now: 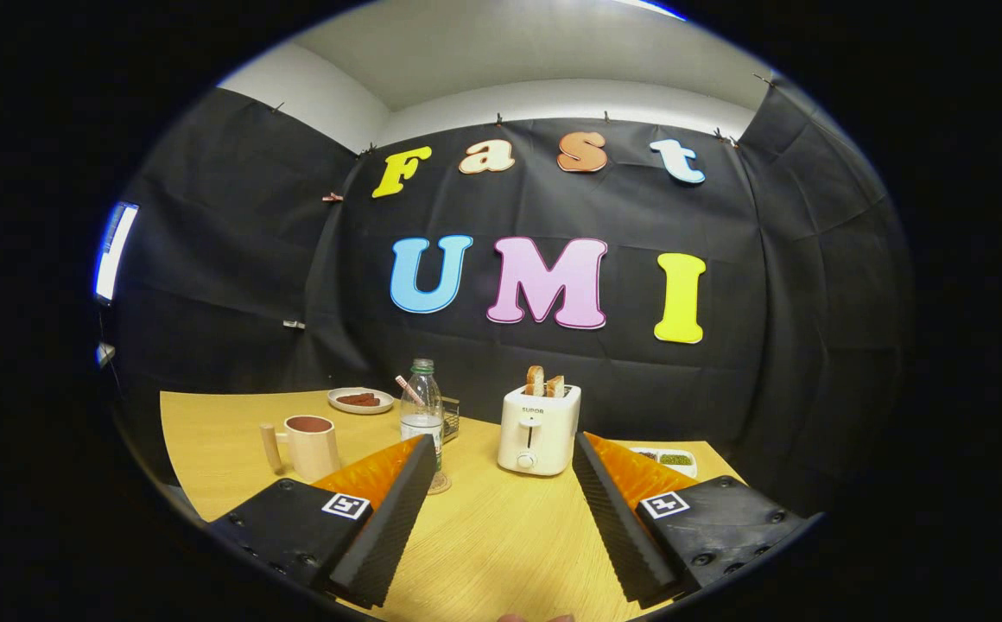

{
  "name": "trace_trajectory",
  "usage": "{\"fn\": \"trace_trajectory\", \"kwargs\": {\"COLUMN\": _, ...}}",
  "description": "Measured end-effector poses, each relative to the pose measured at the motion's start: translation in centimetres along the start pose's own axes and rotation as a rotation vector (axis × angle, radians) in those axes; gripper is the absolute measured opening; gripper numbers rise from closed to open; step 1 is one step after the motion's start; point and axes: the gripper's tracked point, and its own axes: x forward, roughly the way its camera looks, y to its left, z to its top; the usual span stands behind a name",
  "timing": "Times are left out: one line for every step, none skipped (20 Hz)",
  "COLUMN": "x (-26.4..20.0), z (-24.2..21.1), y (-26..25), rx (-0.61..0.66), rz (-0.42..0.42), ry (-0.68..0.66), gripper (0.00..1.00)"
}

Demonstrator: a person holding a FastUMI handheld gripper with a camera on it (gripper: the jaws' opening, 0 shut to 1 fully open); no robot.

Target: Take the bottle from table, then pour the juice into the cup, finally place the bottle on the coaster

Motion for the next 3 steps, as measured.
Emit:
{"fn": "trace_trajectory", "kwargs": {"x": -0.02, "z": 0.06, "y": -0.07, "rx": 0.000, "rz": 0.001, "ry": -0.001, "gripper": 0.97}}
{"fn": "trace_trajectory", "kwargs": {"x": -0.16, "z": 0.06, "y": -0.22, "rx": -0.003, "rz": -0.006, "ry": 0.000, "gripper": 0.97}}
{"fn": "trace_trajectory", "kwargs": {"x": -0.15, "z": 0.10, "y": -0.33, "rx": -0.004, "rz": -0.011, "ry": 0.003, "gripper": 0.97}}
